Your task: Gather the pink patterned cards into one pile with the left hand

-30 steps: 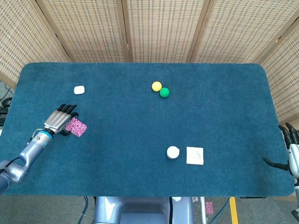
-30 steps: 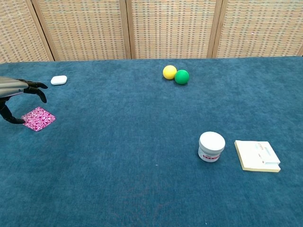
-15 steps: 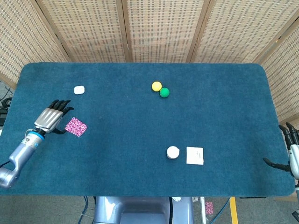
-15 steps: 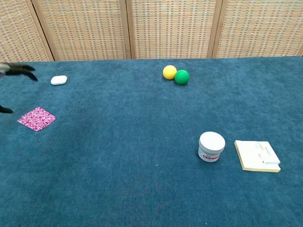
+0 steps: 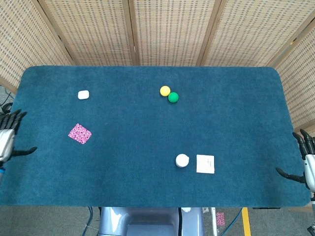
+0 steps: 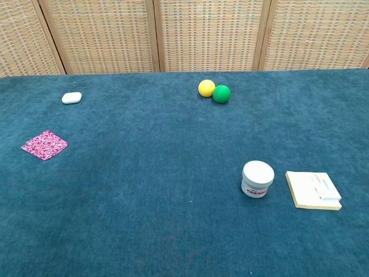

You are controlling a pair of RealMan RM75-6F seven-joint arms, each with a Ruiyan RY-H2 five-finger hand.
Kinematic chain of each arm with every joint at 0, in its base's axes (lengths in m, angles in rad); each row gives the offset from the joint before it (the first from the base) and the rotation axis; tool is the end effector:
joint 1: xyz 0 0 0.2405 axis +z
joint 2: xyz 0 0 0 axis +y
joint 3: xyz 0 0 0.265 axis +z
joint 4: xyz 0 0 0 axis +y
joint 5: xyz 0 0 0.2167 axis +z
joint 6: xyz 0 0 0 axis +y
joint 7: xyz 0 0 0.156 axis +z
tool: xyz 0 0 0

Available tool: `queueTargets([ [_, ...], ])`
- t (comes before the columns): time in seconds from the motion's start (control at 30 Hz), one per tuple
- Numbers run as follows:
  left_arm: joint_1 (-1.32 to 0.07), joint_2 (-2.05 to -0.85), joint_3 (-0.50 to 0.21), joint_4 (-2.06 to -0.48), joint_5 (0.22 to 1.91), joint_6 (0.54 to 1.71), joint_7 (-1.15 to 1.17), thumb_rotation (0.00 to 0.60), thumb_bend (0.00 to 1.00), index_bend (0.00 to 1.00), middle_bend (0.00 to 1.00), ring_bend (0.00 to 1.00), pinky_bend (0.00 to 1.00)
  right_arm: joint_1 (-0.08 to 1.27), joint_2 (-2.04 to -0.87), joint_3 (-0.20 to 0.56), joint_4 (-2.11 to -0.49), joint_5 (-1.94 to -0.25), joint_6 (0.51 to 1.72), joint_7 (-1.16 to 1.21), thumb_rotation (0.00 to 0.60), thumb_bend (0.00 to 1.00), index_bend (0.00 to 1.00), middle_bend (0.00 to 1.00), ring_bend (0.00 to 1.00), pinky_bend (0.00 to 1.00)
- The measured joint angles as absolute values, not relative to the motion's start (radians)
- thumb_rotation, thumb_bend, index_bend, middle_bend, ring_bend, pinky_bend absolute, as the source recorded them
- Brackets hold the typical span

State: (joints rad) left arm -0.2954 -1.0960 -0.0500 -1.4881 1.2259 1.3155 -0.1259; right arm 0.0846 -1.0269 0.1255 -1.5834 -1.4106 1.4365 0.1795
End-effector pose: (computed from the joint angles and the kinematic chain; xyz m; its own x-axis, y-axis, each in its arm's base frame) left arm -0.3483 0.2674 0.1779 0.3669 0.0393 0.9294 0.9243 0.0977 -0.3690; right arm -0.3410 -0.2108 0.2032 0.3236 0.0485 0.9449 -0.9445 0.0759 0.3196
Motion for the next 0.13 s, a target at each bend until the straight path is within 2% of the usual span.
queueTargets([
  [0.13, -0.197, -1.079, -0.05, -1.566, 1.206, 1.443, -0.088, 0.6, 0.0, 0.0, 0.0, 0.0, 0.0, 0.079, -1.027, 0.122, -1.591, -1.421, 1.454, 0.165, 0.6, 0.0, 0.0, 0.0, 0.0, 0.0],
])
